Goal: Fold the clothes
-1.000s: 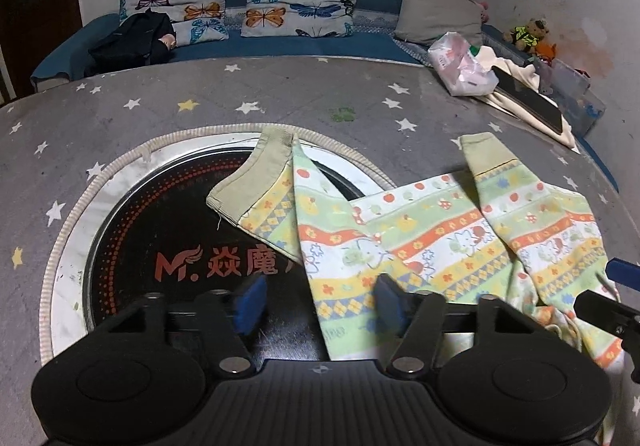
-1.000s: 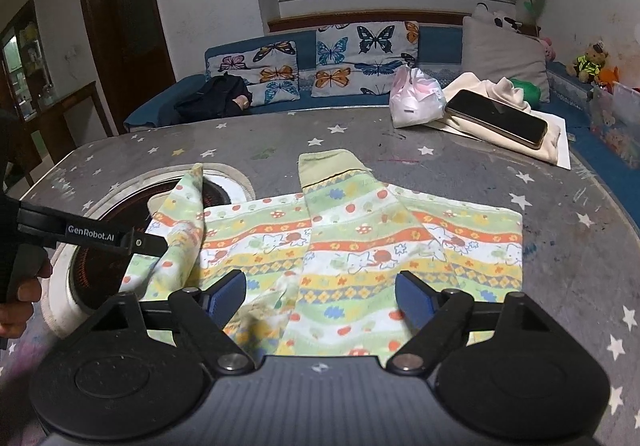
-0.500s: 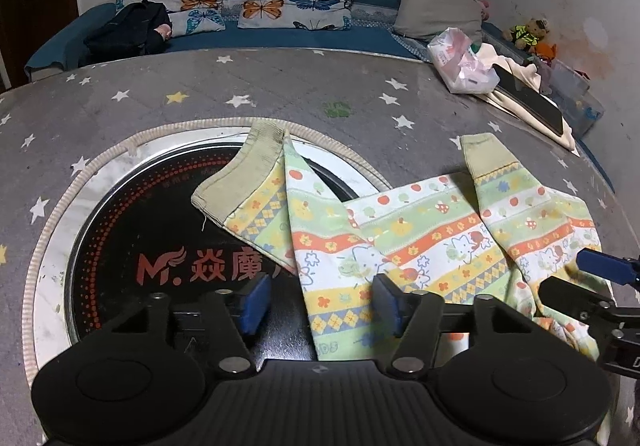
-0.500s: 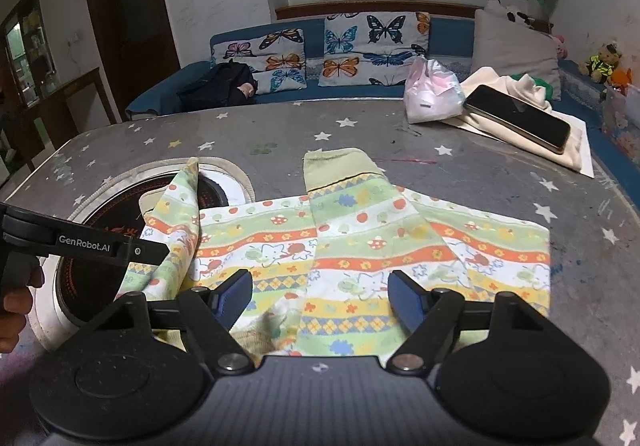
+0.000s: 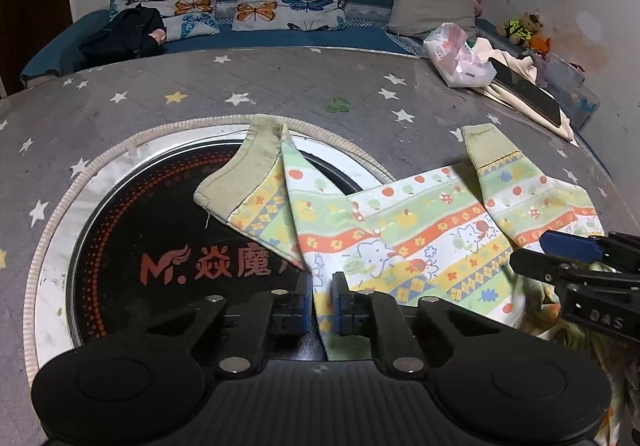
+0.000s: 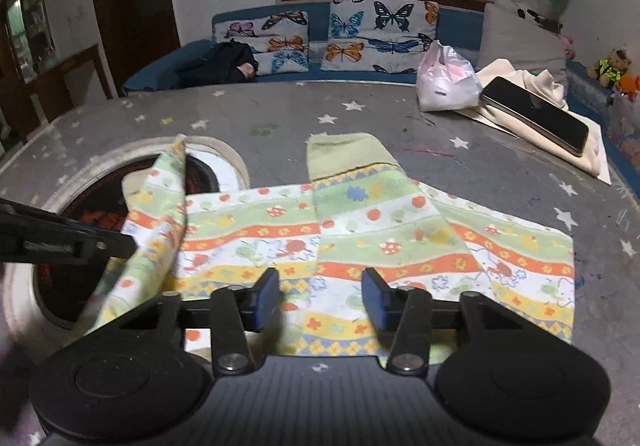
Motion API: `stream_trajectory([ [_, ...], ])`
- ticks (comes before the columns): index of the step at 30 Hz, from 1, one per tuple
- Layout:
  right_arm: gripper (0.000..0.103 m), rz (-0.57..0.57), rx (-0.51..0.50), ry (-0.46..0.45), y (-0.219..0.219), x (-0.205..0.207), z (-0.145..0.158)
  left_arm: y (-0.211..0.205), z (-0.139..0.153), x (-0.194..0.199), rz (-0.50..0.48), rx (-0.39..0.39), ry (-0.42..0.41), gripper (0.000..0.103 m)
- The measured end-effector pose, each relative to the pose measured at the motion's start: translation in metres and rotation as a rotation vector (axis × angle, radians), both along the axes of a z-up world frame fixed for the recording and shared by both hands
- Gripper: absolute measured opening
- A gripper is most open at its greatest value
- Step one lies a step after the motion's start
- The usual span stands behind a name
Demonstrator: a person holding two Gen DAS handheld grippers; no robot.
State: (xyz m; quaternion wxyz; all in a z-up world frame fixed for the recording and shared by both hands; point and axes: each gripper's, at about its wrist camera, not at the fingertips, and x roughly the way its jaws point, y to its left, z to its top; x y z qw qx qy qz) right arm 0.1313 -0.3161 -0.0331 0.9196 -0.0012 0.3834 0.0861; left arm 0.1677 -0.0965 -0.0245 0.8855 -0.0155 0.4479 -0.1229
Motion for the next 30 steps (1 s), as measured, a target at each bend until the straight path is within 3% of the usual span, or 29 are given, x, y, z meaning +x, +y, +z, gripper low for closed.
stream_trajectory([
  [3, 0.043, -0.005, -0.002, -0.001, -0.002, -0.001, 0.0, 0.003, 0.002, -0.002, 0.01, -0.017, 0.002, 0.021],
  [5, 0.04, 0.004, -0.018, -0.004, -0.001, -0.001, 0.0, 0.003, 0.004, -0.002, 0.023, -0.016, -0.006, 0.048],
  [6, 0.038, 0.006, -0.026, -0.006, 0.0, -0.001, 0.0, 0.003, 0.005, -0.001, 0.032, -0.016, -0.01, 0.054],
  [10, 0.021, 0.007, -0.026, -0.018, -0.001, -0.001, 0.0, 0.003, 0.007, 0.005, 0.053, -0.026, -0.024, 0.057],
  [12, 0.016, 0.007, -0.012, -0.021, -0.003, -0.002, 0.001, 0.0, 0.005, 0.009, 0.043, -0.018, -0.024, 0.055],
  [13, 0.008, 0.007, -0.011, -0.025, -0.004, -0.003, 0.002, -0.001, 0.003, 0.012, 0.04, -0.014, -0.017, 0.05],
  [14, 0.007, 0.004, -0.017, -0.033, -0.004, -0.004, 0.003, -0.002, 0.0, 0.013, 0.033, -0.018, -0.006, 0.034],
  [16, 0.005, -0.005, -0.026, -0.047, -0.006, -0.007, 0.005, -0.002, -0.003, 0.014, 0.021, -0.023, 0.005, 0.02],
  [19, 0.004, -0.017, -0.036, -0.063, -0.011, -0.011, 0.009, -0.004, -0.004, 0.009, 0.004, -0.014, -0.007, 0.01],
  [21, 0.004, -0.015, -0.032, -0.065, -0.013, -0.012, 0.01, -0.005, -0.001, 0.004, -0.004, -0.005, -0.022, 0.008],
  [25, 0.014, 0.005, 0.002, -0.063, -0.011, -0.008, 0.008, -0.002, 0.006, -0.008, -0.007, 0.007, -0.051, 0.006],
  [28, 0.04, 0.017, 0.002, -0.042, -0.005, -0.003, 0.002, 0.0, 0.007, -0.012, -0.007, 0.01, -0.054, 0.006],
  [30, 0.039, 0.021, -0.007, -0.025, -0.001, 0.001, -0.003, 0.003, 0.007, -0.013, -0.003, 0.006, -0.046, 0.007],
])
